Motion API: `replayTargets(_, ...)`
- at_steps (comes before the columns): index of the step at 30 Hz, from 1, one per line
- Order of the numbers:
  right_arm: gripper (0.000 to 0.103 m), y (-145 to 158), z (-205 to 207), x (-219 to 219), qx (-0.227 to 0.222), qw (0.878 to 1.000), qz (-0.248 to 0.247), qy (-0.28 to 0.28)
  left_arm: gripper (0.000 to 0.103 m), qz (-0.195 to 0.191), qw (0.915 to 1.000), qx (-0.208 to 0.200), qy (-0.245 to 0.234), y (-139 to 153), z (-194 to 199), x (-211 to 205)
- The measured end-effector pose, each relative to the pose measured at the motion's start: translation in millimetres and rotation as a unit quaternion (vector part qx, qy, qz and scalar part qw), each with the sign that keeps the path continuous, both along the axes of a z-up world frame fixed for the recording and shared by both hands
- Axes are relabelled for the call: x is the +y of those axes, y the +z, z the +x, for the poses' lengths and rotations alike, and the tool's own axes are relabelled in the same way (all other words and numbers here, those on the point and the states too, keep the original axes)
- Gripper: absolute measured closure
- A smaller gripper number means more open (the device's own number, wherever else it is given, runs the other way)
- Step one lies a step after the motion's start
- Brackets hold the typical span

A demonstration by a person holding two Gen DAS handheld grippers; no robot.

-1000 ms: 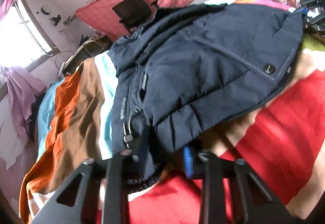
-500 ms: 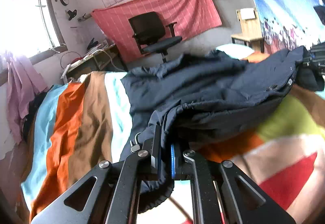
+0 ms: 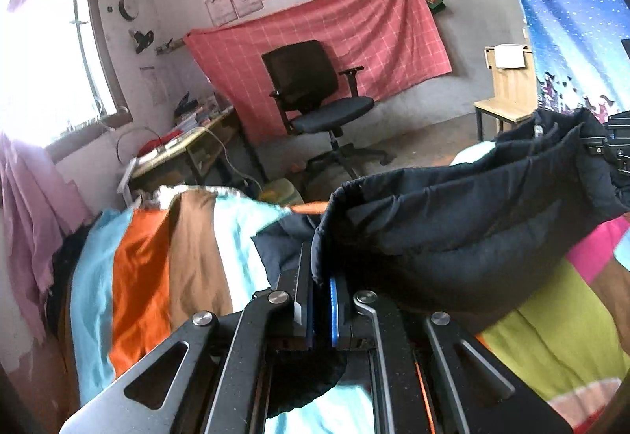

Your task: Fold large clothes

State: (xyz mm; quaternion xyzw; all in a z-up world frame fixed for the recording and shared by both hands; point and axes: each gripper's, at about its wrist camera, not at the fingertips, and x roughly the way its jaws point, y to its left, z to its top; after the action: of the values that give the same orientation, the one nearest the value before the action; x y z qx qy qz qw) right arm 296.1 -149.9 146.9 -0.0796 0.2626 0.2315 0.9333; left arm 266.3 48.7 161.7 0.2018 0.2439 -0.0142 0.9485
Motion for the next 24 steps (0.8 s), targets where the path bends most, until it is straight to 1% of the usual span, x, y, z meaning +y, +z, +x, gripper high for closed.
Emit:
replayTargets(5,0.096,2.0,53.6,2.2,-0.017,1.0,0.006,-0.025,0.098,-0.013,0.9995,-0.02,0.02,1.0,52.3,3.9)
replayTargets(8,0.096,-4.2,80.0,3.0,-0.02,0.998,0.027,-0.046,0.098,-0.024,0.9987,-0.027,0.036,-2.8,82.2,5.8)
replayTargets(13,0.096,-19.2,122.5,10.5,-0.027,0.996,0.04,-0.074,0.098,-0.034,0.9966,-0.037,0.065,-15.5,134.4,7.1)
replayTargets(17,0.096,-36.3,159.9,14.6,-0.008,0.996,0.043,-0.083,0.098,-0.032,0.9956,-0.014,0.087,-36.4,176.4,11.1)
replayTargets(21,0.096,-52.1,185.7,20.2,0.013,0.996,0.039,-0.084,0.098,-0.038,0.9944,0.009,0.098,-56.3,198.3,18.4)
replayTargets(24,0.095,-63.8,195.9,25.9,0.025,0.996,0.033,-0.085,0.098,-0.04,0.9937,0.025,0.102,-68.4,211.7,22.4)
